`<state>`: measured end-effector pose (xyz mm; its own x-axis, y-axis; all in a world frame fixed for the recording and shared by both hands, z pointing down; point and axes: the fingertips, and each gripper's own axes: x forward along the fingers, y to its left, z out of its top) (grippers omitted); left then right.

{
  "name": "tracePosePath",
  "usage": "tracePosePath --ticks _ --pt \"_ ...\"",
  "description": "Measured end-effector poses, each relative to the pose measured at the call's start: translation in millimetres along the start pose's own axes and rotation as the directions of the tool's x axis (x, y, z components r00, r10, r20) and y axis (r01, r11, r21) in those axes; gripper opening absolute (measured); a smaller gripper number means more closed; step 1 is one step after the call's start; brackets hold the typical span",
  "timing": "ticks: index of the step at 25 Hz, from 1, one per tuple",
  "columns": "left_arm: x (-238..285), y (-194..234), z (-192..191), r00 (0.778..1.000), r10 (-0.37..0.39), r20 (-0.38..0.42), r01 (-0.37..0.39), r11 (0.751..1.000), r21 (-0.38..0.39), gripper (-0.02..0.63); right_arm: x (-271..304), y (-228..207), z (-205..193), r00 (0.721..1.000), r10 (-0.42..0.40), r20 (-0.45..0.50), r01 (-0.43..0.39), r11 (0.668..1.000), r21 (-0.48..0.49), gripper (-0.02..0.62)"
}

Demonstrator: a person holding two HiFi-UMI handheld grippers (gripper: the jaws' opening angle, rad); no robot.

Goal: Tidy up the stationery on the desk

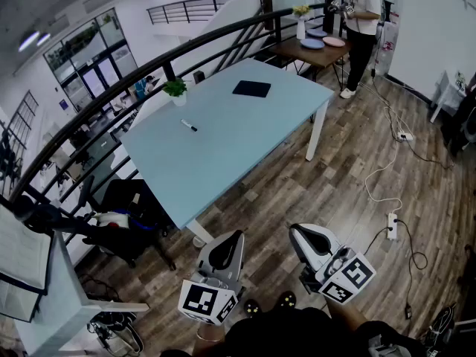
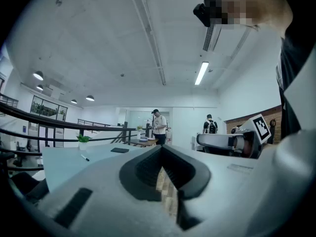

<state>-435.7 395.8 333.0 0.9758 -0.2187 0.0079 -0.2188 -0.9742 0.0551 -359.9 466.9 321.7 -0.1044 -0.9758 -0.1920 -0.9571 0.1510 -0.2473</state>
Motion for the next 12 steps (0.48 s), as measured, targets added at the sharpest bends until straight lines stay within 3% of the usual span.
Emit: tracePosePath --ticks 7,12 --pt "12 -4 2 1.0 -0.013 0.007 0.013 1.0 0.011 -0.009 3 -4 2 1.0 0.024 -0.003 -0.025 0.998 -0.05 0.005" --pt "21 -12 6 1.0 -0.024 0.009 0.023 0.999 0.03 -0.009 -6 -14 10 0.999 0.02 0.041 -0.019 0.999 -0.027 0.005"
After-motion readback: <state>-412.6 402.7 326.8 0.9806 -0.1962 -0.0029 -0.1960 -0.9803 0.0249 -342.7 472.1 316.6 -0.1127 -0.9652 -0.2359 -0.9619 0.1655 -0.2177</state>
